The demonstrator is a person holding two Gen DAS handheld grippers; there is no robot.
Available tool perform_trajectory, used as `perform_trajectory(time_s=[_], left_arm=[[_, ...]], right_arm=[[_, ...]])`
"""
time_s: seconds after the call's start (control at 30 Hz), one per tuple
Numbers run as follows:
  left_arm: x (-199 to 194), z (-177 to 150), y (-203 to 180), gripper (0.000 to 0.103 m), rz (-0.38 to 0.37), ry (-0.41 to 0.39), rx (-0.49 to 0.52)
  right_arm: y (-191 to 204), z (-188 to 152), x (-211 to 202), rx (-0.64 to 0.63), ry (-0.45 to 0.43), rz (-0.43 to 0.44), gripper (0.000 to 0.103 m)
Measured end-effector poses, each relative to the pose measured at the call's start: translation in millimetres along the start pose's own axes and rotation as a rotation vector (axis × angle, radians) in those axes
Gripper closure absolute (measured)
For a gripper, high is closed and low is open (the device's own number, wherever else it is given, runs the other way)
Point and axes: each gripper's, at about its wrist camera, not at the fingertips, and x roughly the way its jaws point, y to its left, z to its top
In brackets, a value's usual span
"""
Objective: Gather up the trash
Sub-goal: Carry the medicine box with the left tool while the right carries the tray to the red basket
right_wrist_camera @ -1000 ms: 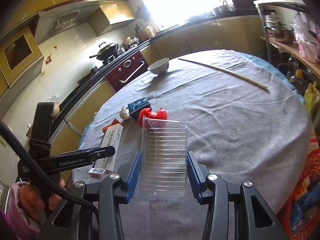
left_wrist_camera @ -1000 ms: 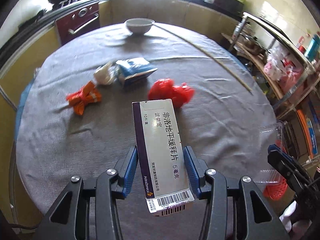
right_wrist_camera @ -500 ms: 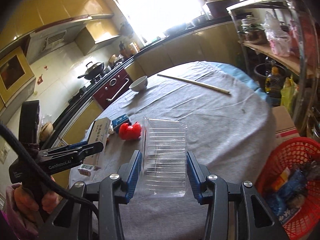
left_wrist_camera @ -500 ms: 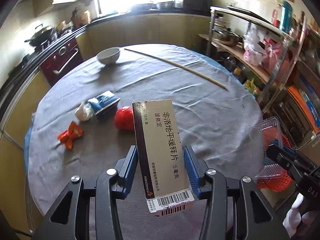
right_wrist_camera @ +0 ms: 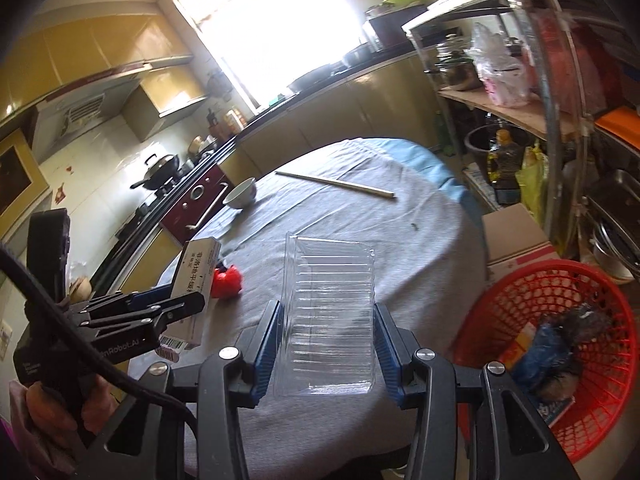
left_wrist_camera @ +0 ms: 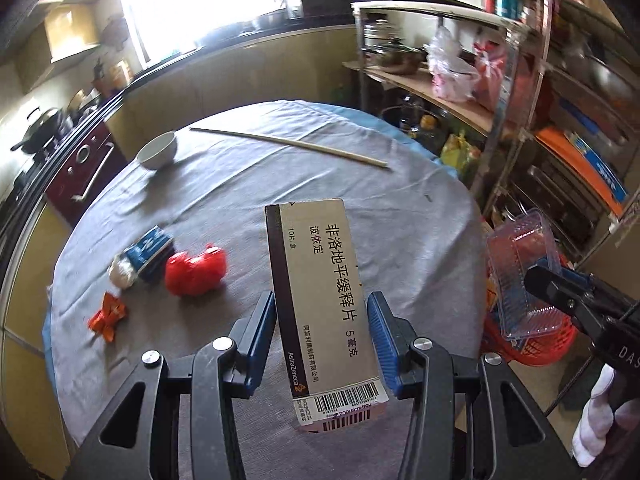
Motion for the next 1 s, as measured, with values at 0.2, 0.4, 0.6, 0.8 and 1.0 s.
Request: perform_trajectory(time_s=[0.2,0.4,0.6,0.8,1.0], left_arm=[[2,7,-28,0.055,-0.019,-0.005,0.066],[3,14,-52,0.055,-0.040,-0.012,0.121],[5,20,-72,0.055,-0.057,-0.017,0.165],[9,23,-88,0.055,-0.071,-0.012,0.197],[10,27,-102,0.055,-0.080,-0.015,0.226]], right_arm=[[-20,3,-13,0.034,-0.024,-0.029,0.055],[-35,4,-26,0.061,-0.047,-0.054,0.055],[-54,4,-36,0.095,-0.059,-0.078,0.055],[-66,4,-44,0.114,-0.070,-0.098,0.055],[-74,2,-52,0.133,-0.079,-0.111,0.055]])
